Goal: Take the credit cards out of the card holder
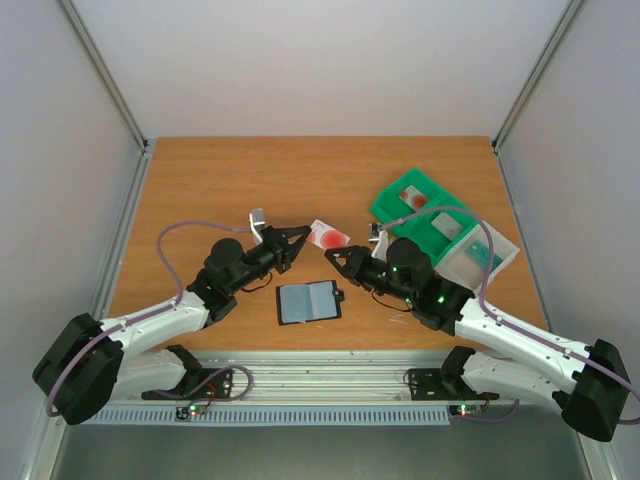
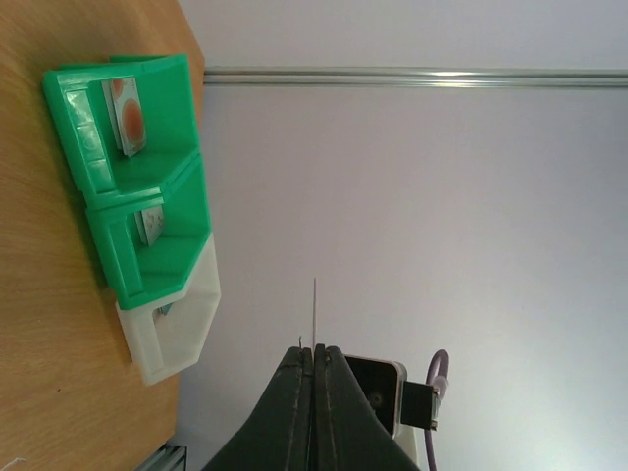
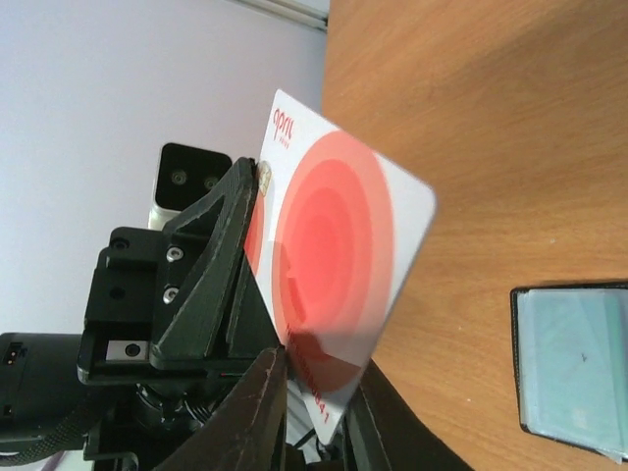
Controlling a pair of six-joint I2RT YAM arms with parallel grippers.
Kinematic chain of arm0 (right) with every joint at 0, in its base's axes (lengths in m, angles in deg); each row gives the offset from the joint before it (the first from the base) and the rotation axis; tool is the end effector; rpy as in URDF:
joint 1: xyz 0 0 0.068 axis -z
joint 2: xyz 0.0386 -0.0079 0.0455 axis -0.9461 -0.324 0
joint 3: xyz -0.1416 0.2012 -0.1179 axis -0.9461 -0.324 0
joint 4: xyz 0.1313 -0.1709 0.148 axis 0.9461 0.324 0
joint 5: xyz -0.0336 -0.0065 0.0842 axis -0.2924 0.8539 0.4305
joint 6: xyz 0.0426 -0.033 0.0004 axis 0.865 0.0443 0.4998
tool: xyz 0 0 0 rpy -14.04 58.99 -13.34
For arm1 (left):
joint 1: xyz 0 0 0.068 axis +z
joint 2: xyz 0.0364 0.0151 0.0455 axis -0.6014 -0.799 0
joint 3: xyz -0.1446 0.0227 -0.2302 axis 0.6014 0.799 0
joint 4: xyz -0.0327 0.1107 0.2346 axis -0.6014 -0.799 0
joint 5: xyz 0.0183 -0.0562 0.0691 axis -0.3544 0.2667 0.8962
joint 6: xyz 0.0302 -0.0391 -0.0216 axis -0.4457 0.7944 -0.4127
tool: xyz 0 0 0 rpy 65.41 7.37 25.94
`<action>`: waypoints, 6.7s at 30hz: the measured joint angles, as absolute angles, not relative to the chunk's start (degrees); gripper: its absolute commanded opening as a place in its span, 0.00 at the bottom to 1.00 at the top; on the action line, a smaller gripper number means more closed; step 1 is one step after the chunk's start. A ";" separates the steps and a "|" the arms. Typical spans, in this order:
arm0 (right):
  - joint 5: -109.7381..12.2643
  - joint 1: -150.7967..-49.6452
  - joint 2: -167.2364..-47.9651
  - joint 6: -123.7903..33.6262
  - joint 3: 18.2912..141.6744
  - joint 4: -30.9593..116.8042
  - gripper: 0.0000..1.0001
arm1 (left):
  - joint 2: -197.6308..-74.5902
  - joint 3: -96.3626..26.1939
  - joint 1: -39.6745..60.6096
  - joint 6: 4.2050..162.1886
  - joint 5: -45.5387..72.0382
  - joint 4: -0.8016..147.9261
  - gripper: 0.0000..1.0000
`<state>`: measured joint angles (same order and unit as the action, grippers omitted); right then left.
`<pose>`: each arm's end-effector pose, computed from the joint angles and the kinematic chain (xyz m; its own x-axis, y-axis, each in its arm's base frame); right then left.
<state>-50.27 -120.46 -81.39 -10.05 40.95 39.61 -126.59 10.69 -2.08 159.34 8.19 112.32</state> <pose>0.1435 0.1731 0.2803 -0.6780 0.2286 -0.6986 -0.4953 0.5602 0.6640 0.1875 -0.1627 0.2475 -0.7906 -0.6107 -0.0453 0.0501 0.0092 -0.9987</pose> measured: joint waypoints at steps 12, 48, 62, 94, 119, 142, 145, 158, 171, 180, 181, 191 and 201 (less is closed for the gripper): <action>-52.43 -121.86 -80.21 -12.54 41.76 41.55 0.01 | -127.12 11.85 -2.65 159.82 9.35 113.85 0.00; -48.72 -121.07 -79.64 -20.63 49.84 51.80 0.01 | -128.36 9.64 3.14 148.35 -15.61 118.20 0.31; -48.65 -120.70 -78.33 -19.06 49.43 56.94 0.36 | -148.25 9.60 3.25 162.95 -20.03 144.21 0.01; -54.92 -120.70 -78.14 -13.40 46.59 53.00 0.01 | -146.59 13.64 3.76 165.81 -21.56 148.52 0.52; -61.11 -104.74 -83.25 -26.79 57.49 64.79 0.01 | -107.93 6.76 3.56 126.79 -3.31 76.21 0.99; -52.15 -78.16 -110.77 -29.74 60.90 58.21 0.01 | -98.40 -4.83 3.56 101.68 13.28 39.71 0.99; -50.71 -76.48 -114.20 -29.72 61.49 56.46 0.01 | -97.78 -4.69 3.56 101.51 13.39 39.69 0.99; -46.73 -72.90 -123.05 -29.70 65.67 52.61 0.01 | -96.69 -3.86 3.56 101.07 14.88 38.62 0.99; -45.13 -72.26 -126.85 -29.70 67.85 51.23 0.01 | -96.25 -3.82 3.56 100.44 15.14 38.18 0.99; -43.89 -70.10 -129.11 -29.70 68.84 49.09 0.01 | -96.25 -3.82 3.56 100.24 15.60 38.16 0.99; -43.86 -69.84 -129.19 -29.70 68.84 48.83 0.01 | -96.28 -3.82 3.56 100.24 15.62 38.14 0.99; -42.49 -68.85 -130.96 -29.70 68.84 46.38 0.01 | -96.84 -3.82 3.56 100.00 15.99 37.74 0.99; -41.68 -68.50 -132.14 -29.46 69.43 45.75 0.08 | -97.00 -3.82 3.56 99.65 16.21 37.77 0.99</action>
<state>-41.68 -68.50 -132.14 -29.46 69.43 45.75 -97.00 -3.82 3.56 99.65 16.21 37.77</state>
